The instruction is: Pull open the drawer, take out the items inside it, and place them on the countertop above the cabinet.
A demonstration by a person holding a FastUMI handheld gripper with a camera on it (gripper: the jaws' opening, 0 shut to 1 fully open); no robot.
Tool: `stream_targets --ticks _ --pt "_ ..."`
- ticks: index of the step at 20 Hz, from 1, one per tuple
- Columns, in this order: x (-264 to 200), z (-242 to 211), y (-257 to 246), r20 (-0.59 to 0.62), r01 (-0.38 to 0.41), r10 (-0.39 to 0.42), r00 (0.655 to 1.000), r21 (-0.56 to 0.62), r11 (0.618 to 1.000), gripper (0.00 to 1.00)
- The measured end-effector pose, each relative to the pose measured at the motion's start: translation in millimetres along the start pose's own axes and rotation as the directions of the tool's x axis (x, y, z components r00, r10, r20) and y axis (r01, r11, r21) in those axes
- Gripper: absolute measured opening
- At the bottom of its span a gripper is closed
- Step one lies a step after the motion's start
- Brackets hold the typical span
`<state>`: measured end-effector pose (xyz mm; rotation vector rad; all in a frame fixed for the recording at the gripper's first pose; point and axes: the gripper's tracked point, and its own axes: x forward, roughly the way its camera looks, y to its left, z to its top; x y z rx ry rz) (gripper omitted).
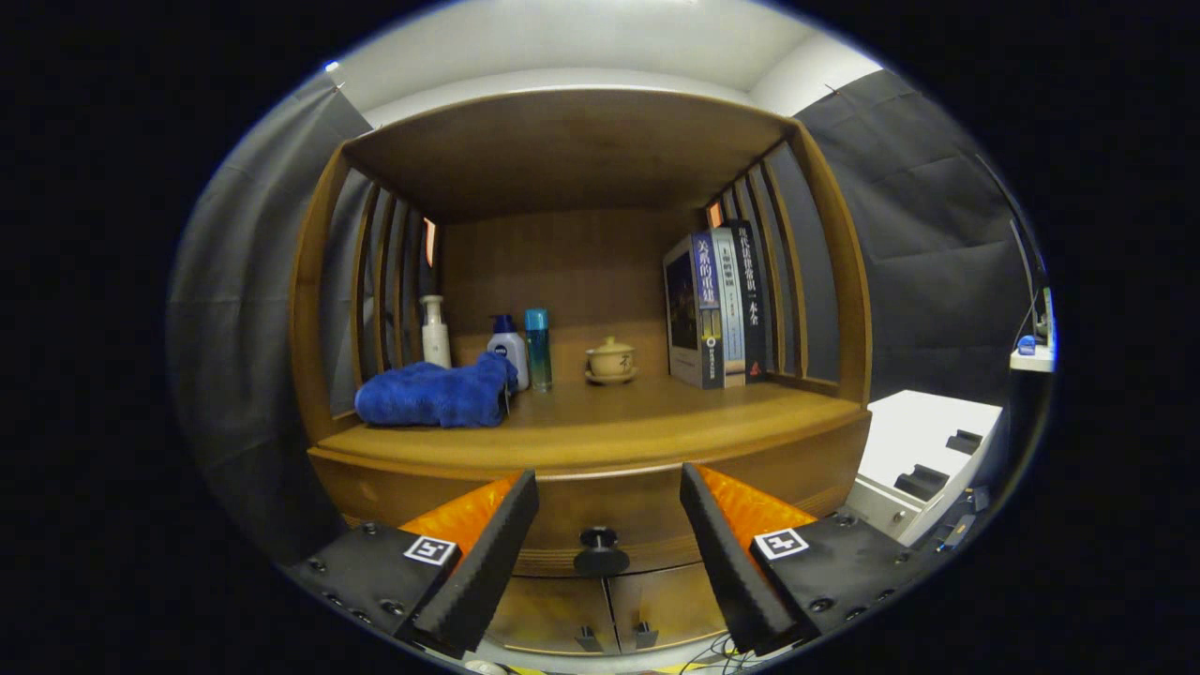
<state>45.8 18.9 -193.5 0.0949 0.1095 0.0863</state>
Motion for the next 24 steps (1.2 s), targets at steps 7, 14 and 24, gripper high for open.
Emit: stream_targets --ticks 7,14,24 --pt "18 -41 3 -0.063 -0.029 0.031 0.998 0.023 0.999 0.97" --pt "33 -72 7 -0.119 -0.049 0.052 0.992 0.027 0.998 0.8" --pt "40 -81 1 -0.143 -0.036 0.045 0.989 0.061 0.997 0.54"
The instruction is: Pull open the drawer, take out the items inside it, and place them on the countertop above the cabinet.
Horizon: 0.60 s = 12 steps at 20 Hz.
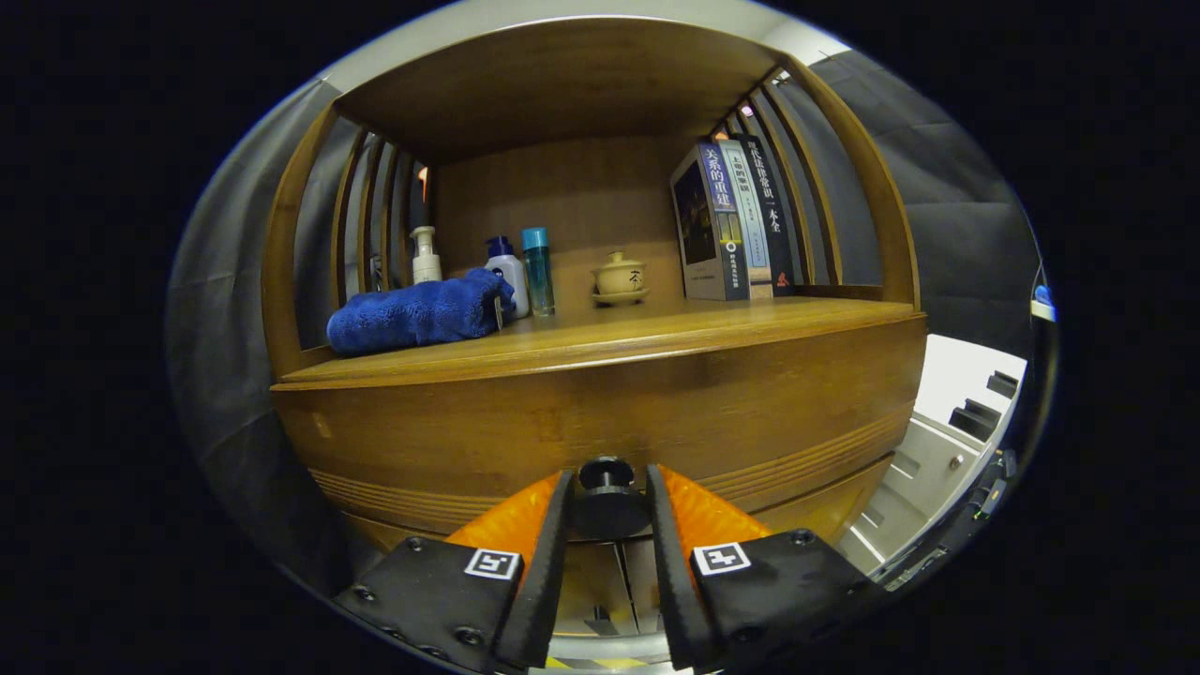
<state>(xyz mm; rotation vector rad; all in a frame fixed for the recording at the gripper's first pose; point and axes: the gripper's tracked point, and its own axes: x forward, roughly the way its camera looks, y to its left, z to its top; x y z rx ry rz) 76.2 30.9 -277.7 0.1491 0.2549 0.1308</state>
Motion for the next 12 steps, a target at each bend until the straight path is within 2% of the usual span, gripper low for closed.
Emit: stream_targets --ticks 2,5,7,8,10,12 --pt "0.4 1.8 -0.6 0.001 0.015 -0.015 1.0 0.01 1.0 0.52" --pt "0.2 0.9 -3.5 0.01 0.043 -0.043 0.999 -0.036 0.998 0.46" --pt "2.5 -0.2 -0.7 0.002 0.036 -0.036 0.999 0.014 0.999 0.46" --pt "0.9 0.5 -0.9 -0.001 0.026 -0.026 1.0 0.021 0.999 0.42" --pt "0.3 2.1 -2.9 0.006 0.022 -0.022 1.0 -0.028 0.999 0.34" --pt "-2.5 -1.5 -2.6 -0.014 0.034 -0.035 0.999 -0.05 0.998 0.34"
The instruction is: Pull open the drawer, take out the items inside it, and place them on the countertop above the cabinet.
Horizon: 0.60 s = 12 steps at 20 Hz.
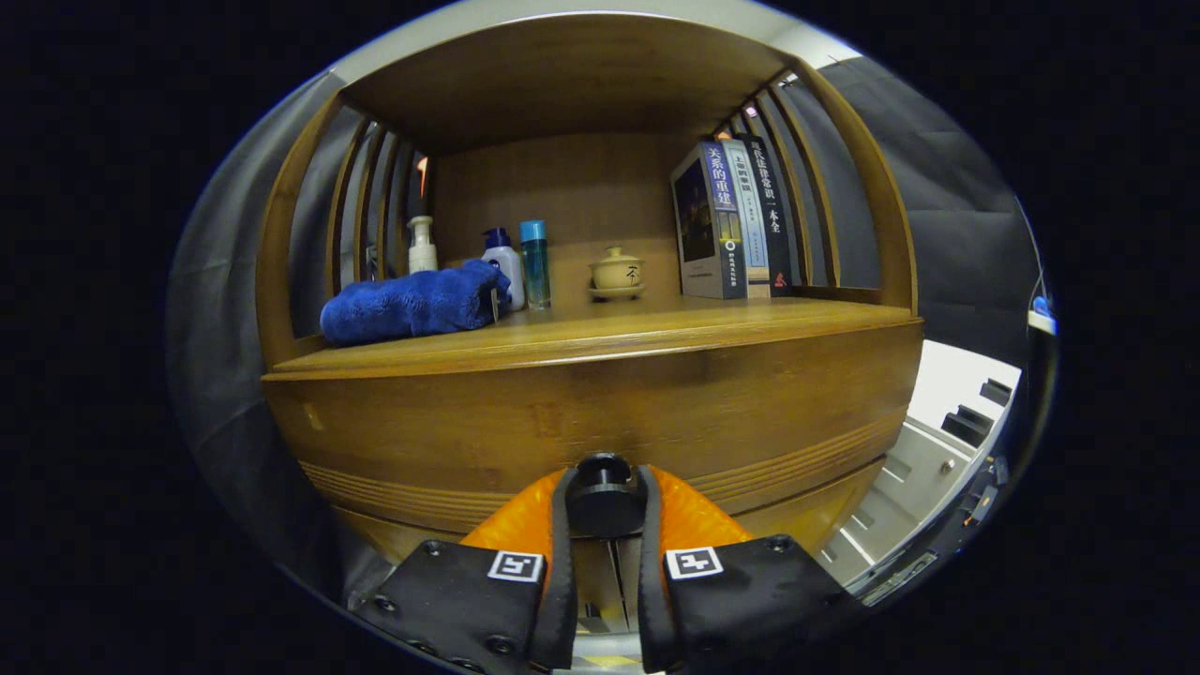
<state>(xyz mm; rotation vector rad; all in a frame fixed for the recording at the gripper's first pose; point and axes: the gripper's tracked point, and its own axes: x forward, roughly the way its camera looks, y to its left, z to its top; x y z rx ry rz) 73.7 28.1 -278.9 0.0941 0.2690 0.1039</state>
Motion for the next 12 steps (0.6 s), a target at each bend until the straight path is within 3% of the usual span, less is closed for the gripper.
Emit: stream_targets --ticks 1,12 --pt "-2 0 0 0.003 0.002 -0.002 1.0 0.006 1.0 0.29" --pt "-69 -13 0 -0.015 0.007 -0.007 1.0 0.009 1.0 0.29"
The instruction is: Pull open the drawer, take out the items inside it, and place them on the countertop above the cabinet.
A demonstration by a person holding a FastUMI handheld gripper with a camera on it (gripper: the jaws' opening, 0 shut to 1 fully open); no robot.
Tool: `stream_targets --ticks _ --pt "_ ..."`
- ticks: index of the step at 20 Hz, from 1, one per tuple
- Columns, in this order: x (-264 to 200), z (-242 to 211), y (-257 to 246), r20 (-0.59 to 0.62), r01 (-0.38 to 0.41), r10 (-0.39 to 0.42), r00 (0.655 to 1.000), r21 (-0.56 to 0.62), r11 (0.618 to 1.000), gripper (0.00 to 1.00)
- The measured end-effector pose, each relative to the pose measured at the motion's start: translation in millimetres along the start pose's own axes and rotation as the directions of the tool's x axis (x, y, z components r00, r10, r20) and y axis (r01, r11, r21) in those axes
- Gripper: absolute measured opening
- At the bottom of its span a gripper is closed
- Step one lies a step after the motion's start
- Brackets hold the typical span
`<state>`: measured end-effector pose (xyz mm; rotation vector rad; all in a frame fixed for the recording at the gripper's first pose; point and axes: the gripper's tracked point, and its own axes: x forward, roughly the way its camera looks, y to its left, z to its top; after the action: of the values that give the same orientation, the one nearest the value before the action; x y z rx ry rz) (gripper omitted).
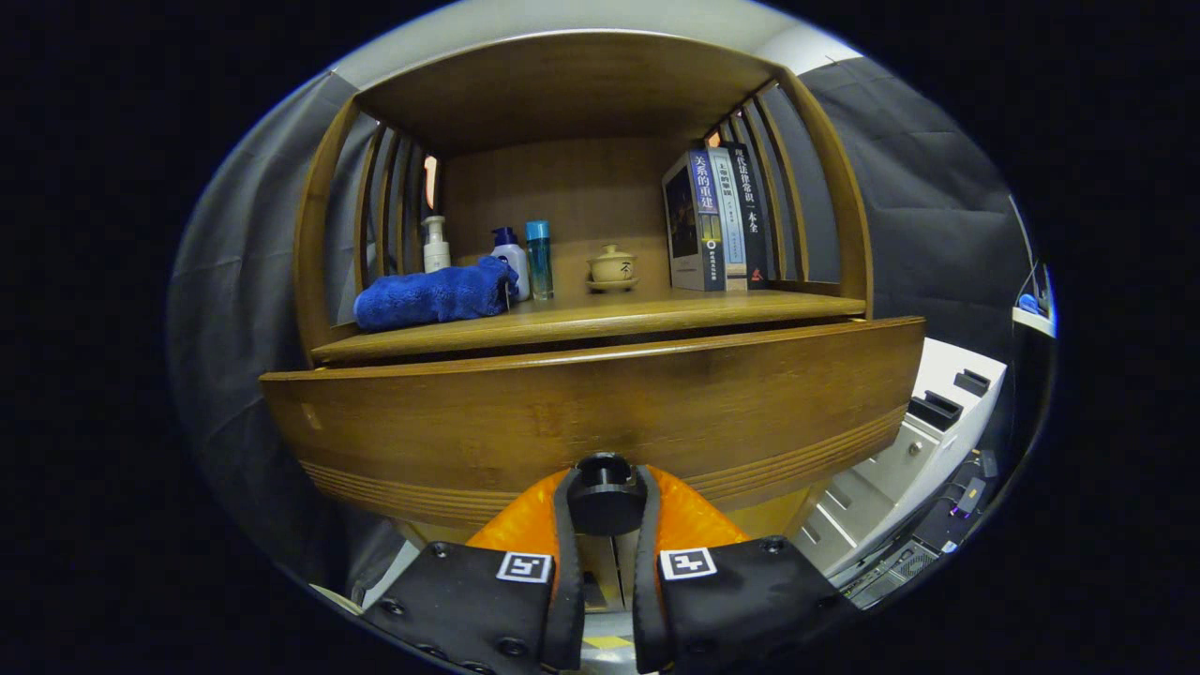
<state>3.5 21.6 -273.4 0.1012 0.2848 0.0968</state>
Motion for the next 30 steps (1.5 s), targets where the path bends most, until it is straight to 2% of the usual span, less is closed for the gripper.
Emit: stream_targets --ticks 16,18,28,29,30 --pt "-89 -28 -5 -0.012 0.03 -0.031 0.999 -0.012 0.999 0.29" --pt "-98 -29 -7 -0.012 0.044 -0.044 0.999 0.003 0.999 0.18" --pt "-129 -41 -6 -0.031 0.026 -0.025 0.999 0.013 1.0 0.18" --pt "-129 -40 -6 -0.037 0.024 -0.023 0.999 0.024 0.999 0.2" --pt "-128 -41 -7 -0.052 0.027 -0.025 0.998 0.028 0.999 0.35"
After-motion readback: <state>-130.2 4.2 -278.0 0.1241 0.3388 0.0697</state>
